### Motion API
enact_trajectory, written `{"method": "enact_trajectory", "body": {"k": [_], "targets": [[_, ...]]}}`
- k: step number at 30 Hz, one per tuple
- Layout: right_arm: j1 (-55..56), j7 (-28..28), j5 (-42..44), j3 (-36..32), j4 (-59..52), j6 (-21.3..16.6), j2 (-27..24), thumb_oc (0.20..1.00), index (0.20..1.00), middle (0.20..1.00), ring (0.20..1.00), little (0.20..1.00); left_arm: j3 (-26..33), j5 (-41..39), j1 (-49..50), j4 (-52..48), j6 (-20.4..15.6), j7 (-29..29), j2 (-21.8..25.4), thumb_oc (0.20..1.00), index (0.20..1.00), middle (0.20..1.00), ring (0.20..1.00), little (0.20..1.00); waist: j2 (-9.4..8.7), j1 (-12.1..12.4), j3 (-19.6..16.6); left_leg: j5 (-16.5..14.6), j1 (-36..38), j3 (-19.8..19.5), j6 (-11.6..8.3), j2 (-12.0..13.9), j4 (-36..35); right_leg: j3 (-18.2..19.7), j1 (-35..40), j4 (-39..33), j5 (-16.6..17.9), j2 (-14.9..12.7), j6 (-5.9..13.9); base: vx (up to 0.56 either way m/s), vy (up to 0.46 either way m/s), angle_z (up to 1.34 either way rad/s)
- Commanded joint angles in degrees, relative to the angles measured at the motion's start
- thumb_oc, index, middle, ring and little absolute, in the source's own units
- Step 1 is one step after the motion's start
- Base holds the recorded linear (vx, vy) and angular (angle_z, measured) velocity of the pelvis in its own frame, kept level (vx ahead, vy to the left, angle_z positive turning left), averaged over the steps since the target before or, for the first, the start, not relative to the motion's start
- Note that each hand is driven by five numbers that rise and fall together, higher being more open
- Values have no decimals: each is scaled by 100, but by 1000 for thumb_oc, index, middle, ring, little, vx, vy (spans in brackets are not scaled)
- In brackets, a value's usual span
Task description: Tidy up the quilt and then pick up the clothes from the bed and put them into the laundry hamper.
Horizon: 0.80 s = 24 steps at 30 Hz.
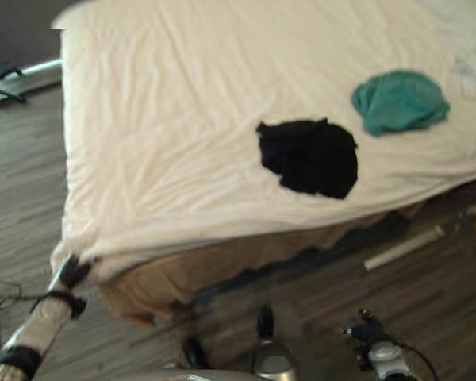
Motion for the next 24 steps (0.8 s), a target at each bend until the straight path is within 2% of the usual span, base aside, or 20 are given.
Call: {"method": "enact_trajectory", "body": {"k": [1, 4, 5, 6, 7, 8, 9, 10, 11, 12, 14, 15, 16, 18, 19, 21, 22, 23, 24], "targets": [[-263, -285, 265, -362, -899, -516, -491, 1000, 1000, 1000, 1000, 1000, 362, -313, 161, 772, 194, 176, 184, 1000, 1000, 1000, 1000, 1000, -81, 198, -109, -75, 74, -253, -171, 428, 5, 104, 158, 19, -659, -566, 735, 31, 29, 16], [-591, -519, 229, -496, -2069, -784, -801, 1000, 1000, 1000, 1000, 1000, 327, -138, 379, 1448, 259, 269, -81, 1000, 1000, 1000, 1000, 1000, -158, 327, -166, -103, 109, -253, -158, 429, 5, 46, 225, 21, -679, -568, 748, 21, 24, 11], [-586, -521, 229, -499, -2083, -775, -806, 1000, 1000, 1000, 1000, 1000, 323, -137, 368, 1466, 247, 275, -89, 1000, 1000, 1000, 1000, 1000, -152, 326, -162, -105, 112, -252, -158, 429, 5, 46, 228, 21, -679, -568, 748, 0, 0, 0], [-706, -572, 248, -501, -2431, -846, -848, 1000, 1000, 1000, 1000, 1000, 360, -270, 428, 1683, 259, 253, -239, 1000, 1000, 1000, 1000, 1000, -171, 366, -165, -105, 107, -254, -156, 434, 5, 24, 237, 21, -687, -569, 752, 0, 0, 0], [-1047, -634, 223, -408, -3069, -943, -909, 1000, 1000, 1000, 1000, 1000, 559, -772, 498, 2084, 343, 144, -483, 1000, 1000, 1000, 1000, 1000, -218, 478, -157, -78, 52, -284, -155, 442, 5, -22, 222, 20, -697, -561, 744, 0, 0, 0], [-1054, -636, 221, -403, -3077, -934, -909, 1000, 1000, 1000, 1000, 1000, 564, -779, 492, 2092, 338, 142, -484, 1000, 1000, 1000, 1000, 1000, -216, 468, -155, -77, 48, -288, -155, 443, 5, -25, 221, 21, -698, -561, 744, -37, -31, 3], [-1461, -673, 260, -221, -3683, -1015, -776, 200, 200, 200, 200, 200, 560, -867, 448, 2339, 405, 176, -542, 1000, 1000, 1000, 1000, 1000, -256, 574, -128, -46, -24, -328, -157, 458, 5, -59, 175, 16, -697, -556, 731, -25, -25, 8], [-1465, -674, 257, -221, -3691, -1007, -771, 200, 200, 200, 200, 200, 564, -865, 439, 2348, 402, 178, -540, 1000, 1000, 1000, 1000, 1000, -259, 568, -126, -44, -29, -332, -157, 458, 5, -63, 172, 17, -697, -557, 730, -76, -41, 22], [-2026, -730, 275, 181, -4008, -1092, -585, 200, 200, 200, 200, 200, 296, -654, 352, 2446, 391, 254, -551, 1000, 1000, 1000, 1000, 1000, -294, 691, -47, -14, -146, -380, -164, 470, 5, -102, 102, 12, -687, -560, 725, -132, -35, 42], [-2579, -839, 299, 550, -3859, -1136, -476, 200, 200, 200, 200, 200, 125, -569, 187, 2472, 391, 299, -555, 1000, 1000, 1000, 1000, 1000, -313, 760, 84, 37, -277, -425, -172, 479, 5, -116, 6, 16, -660, -559, 717, -213, -49, 38], [-3471, -979, 506, 1036, -3685, -1108, -237, 200, 200, 200, 200, 200, -185, -548, -63, 2520, 362, 428, -530, 1000, 1000, 1000, 1000, 1000, -346, 893, 354, 139, -516, -496, -201, 516, 5, -111, -211, 23, -590, -557, 696, -206, -36, 24], [-3518, -984, 512, 1054, -3653, -1118, -237, 200, 200, 200, 200, 200, -172, -549, -85, 2532, 358, 430, -536, 1000, 1000, 1000, 1000, 1000, -344, 882, 368, 143, -523, -496, -201, 517, 5, -110, -219, 24, -588, -556, 695, -239, -41, 17], [-4398, -1074, 857, 1424, -3328, -1146, 82, 200, 200, 200, 200, 200, -491, -596, -363, 2590, 327, 549, -516, 1000, 1000, 1000, 1000, 1000, -355, 1036, 662, 251, -747, -540, -246, 577, 5, -124, -431, 30, -516, -548, 681, -157, -30, 11], [-4790, -1101, 996, 1605, -3081, -1164, 212, 200, 200, 200, 200, 200, -609, -611, -517, 2603, 299, 601, -496, 1000, 1000, 1000, 1000, 1000, -340, 1108, 812, 310, -854, -562, -265, 609, 6, -142, -519, 32, -486, -553, 674, -193, -24, 16], [-5359, -1125, 1211, 1923, -2533, -1136, 584, 200, 200, 200, 200, 200, -897, -598, -811, 2613, 270, 722, -429, 1000, 1000, 1000, 1000, 1000, -289, 1259, 1034, 423, -1092, -591, -336, 682, 5, -210, -698, 28, -431, -560, 674, -194, -27, 31], [-5472, -1130, 1281, 2007, -2355, -1149, 700, 200, 200, 200, 200, 200, -979, -586, -906, 2589, 262, 757, -422, 1000, 1000, 1000, 1000, 1000, -288, 1305, 1089, 461, -1180, -605, -373, 720, 5, -259, -753, 26, -417, -567, 672, -109, -32, 23], [-5533, -1060, 1566, 2188, -1951, -1121, 1054, 200, 200, 200, 200, 200, -1160, -599, -1111, 2517, 221, 797, -419, 1000, 1000, 1000, 1000, 1000, -256, 1402, 1203, 520, -1373, -657, -424, 768, 5, -340, -870, 16, -383, -584, 682, -58, -28, 16], [-5541, -1057, 1570, 2189, -1942, -1125, 1054, 200, 200, 200, 200, 200, -1159, -599, -1113, 2518, 221, 797, -419, 1000, 1000, 1000, 1000, 1000, -256, 1398, 1198, 523, -1383, -661, -424, 769, 5, -344, -877, 16, -383, -583, 681, -122, -38, 30], [-5445, -918, 1667, 2466, -1581, -1065, 1479, 200, 200, 200, 200, 200, -1341, -595, -1316, 2450, 179, 829, -454, 1000, 1000, 1000, 1000, 1000, -209, 1469, 1299, 594, -1583, -707, -470, 799, 5, -409, -1008, 7, -353, -613, 693, -63, -12, 26]]}}
